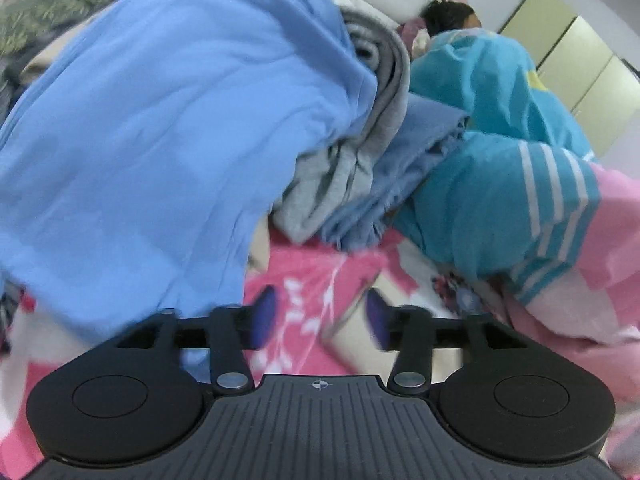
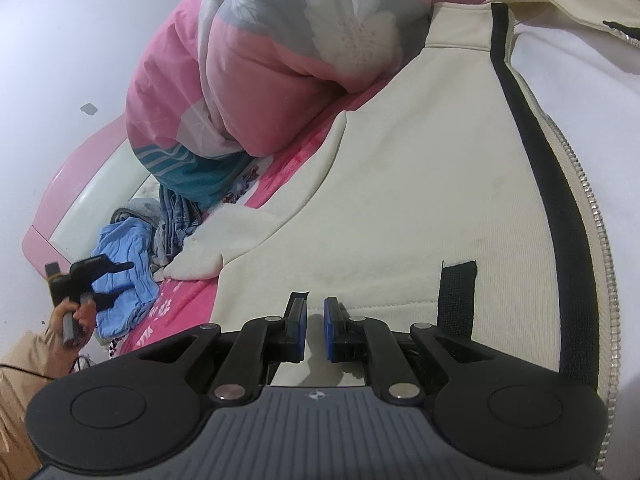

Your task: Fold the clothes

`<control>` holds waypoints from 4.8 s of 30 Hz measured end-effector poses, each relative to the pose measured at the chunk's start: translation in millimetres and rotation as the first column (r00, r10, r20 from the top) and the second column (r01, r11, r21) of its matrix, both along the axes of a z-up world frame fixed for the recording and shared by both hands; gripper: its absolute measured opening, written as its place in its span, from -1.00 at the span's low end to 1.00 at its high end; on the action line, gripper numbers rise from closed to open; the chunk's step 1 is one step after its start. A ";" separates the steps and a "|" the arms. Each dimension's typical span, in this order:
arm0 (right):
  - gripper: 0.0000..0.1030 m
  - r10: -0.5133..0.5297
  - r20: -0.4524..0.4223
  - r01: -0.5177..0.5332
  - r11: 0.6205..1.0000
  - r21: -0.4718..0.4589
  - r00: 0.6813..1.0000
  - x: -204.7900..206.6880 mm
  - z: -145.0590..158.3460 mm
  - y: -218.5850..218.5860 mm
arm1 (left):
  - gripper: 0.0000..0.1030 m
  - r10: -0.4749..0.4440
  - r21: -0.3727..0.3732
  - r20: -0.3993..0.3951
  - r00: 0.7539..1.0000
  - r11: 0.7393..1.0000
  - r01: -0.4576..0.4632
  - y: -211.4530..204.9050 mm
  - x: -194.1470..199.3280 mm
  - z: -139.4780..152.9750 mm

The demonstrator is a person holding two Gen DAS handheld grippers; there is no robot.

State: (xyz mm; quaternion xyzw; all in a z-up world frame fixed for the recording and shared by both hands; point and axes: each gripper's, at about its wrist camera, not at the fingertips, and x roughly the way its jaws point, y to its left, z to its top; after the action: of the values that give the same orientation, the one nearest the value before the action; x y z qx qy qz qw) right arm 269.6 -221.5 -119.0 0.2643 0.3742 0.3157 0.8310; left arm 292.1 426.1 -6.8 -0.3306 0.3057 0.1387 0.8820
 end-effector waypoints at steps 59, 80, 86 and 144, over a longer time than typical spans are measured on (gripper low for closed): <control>-0.84 -0.003 -0.021 0.003 0.999 0.041 1.000 -0.2 -3.3 -5.3 | -0.45 -0.278 0.287 0.018 0.960 0.921 0.261 -206.5 4.2 -3.0; -0.84 -0.004 -0.031 0.006 0.998 0.066 1.000 0.0 -5.3 -7.8 | -0.42 -0.086 0.395 -0.073 0.994 0.912 0.108 -221.9 7.1 -10.6; -0.84 -0.006 -0.032 0.008 0.998 0.057 0.999 -1.1 -4.2 -6.9 | -0.22 -0.221 0.321 -0.007 0.975 0.923 0.211 -240.0 -71.2 14.2; -0.97 -0.874 -0.063 0.876 0.483 -0.003 0.482 -287.2 36.7 -331.1 | 0.93 -0.819 0.217 -0.138 0.556 0.523 0.824 -509.6 -171.8 -51.2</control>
State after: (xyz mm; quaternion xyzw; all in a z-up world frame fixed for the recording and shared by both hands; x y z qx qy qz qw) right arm -17.6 -552.7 -82.3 0.4386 0.2061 -0.1523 0.8614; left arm 120.3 -83.5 -58.1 -0.0290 0.4126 -0.2517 0.8750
